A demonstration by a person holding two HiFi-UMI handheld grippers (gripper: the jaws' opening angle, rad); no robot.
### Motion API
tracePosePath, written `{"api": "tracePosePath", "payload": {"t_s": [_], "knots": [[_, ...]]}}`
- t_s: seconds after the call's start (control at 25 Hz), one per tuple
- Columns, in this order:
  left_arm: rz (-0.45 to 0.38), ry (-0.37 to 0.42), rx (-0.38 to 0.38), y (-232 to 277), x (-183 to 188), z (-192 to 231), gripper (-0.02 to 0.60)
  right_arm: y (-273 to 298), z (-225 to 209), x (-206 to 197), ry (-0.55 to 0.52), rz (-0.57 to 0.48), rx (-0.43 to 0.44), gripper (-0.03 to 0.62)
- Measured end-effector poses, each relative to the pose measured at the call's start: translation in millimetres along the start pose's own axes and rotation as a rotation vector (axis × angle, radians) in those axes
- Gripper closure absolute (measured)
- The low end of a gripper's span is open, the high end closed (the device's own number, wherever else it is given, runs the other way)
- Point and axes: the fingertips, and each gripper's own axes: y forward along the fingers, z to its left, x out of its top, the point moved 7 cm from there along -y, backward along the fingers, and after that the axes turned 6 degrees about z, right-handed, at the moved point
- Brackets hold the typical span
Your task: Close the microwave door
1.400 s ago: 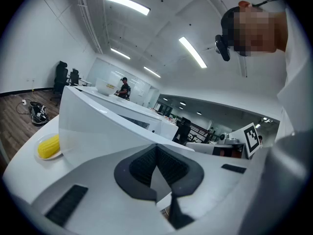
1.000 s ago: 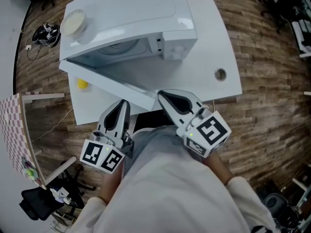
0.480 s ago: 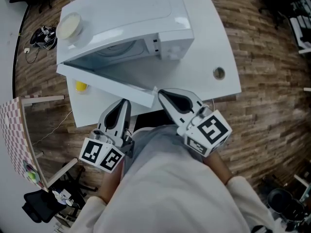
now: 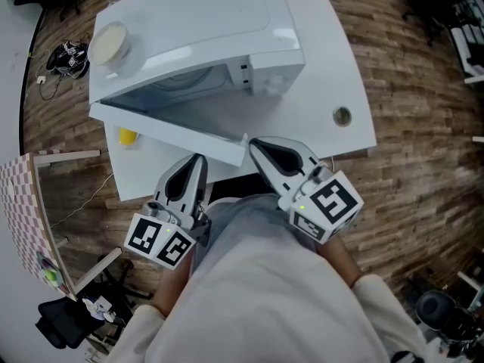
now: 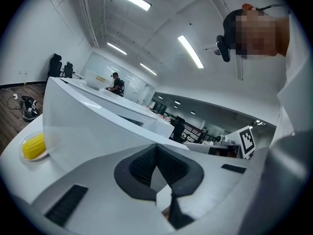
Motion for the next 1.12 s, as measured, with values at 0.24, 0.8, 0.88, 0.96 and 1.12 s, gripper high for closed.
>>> {"api": "tracePosePath", "payload": {"t_s": [0.24,0.8,0.88,0.96,1.12], "knots": [[0.008,-0.009,-0.021,5,4,2,0.565,3,-3,4,0.014,-0.003,-0.010,0.572],[0.012,-0.030,-0.057,13,7,5,0.565,2,-11,3,0.038,-0.007,-0.046,0.572],[0.012,-0.035,-0.062,15,8,5,0.565,2,-12,4,0.041,-0.006,-0.046,0.572],[0.011,-0.039,-0.064,17,8,5,0.565,2,-13,4,0.043,-0.006,-0.046,0.572],[0.010,-0.043,-0.069,19,9,5,0.565,2,-15,5,0.046,-0.005,-0.050,0.572]]}}
